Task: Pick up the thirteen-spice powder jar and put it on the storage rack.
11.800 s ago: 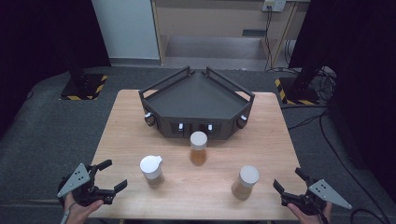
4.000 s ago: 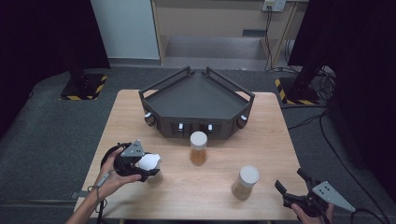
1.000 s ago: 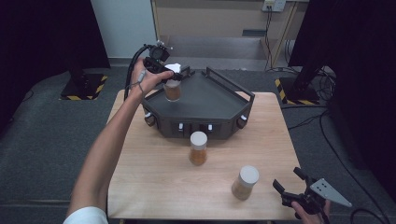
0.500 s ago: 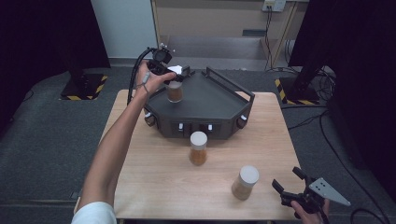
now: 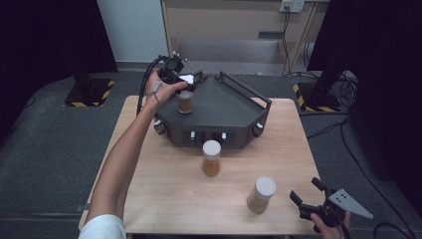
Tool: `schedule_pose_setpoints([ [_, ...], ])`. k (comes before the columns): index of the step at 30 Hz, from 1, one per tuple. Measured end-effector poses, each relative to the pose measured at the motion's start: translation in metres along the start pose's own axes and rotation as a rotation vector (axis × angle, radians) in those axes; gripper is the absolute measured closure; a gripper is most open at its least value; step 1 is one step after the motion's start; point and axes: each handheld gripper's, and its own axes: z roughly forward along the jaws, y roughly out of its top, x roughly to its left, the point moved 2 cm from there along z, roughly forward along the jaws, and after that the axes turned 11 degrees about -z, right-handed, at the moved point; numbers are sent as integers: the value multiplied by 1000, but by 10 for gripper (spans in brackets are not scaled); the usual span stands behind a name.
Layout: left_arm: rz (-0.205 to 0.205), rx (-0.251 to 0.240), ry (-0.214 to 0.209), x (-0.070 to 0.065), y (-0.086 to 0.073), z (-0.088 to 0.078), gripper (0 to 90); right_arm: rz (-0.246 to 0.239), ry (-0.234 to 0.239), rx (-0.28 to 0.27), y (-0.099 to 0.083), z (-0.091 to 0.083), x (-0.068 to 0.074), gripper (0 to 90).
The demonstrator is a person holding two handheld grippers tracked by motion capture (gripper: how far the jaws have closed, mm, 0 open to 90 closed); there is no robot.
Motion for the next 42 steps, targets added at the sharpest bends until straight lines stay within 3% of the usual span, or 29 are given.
schedule_pose_setpoints([
  [7, -6, -1, -3, 2, -2, 1, 297, 0, 3, 0, 0, 1, 0, 8],
  [15, -4, -28, -38, 13, -9, 0, 289, 1, 4, -1, 0, 1, 0, 8],
  [18, -27, -53, -17, 9, -10, -2, 162, -1, 5, -1, 0, 1, 0, 8],
  [19, -33, -59, -29, 10, -10, -2, 130, -1, 5, -1, 0, 1, 0, 8],
  [22, -19, -94, -4, 3, -12, -6, 74, -1, 5, -1, 0, 1, 0, 8],
  [27, -36, -167, -47, 4, -13, -20, 36, -1, 5, 0, 0, 2, 0, 8],
  [31, 6, -222, -83, 7, -14, -34, 27, -5, 7, -1, 1, 2, 0, 8],
  [34, 4, -242, -129, 11, -17, -43, 31, 0, 5, -2, 1, 2, 0, 8],
  [39, 58, -260, -155, 5, -25, -62, 38, -6, 9, -2, 1, 2, 0, 8],
  [42, 83, -295, -190, 1, -36, -75, 44, -9, 7, -2, 1, 2, 1, 8],
])
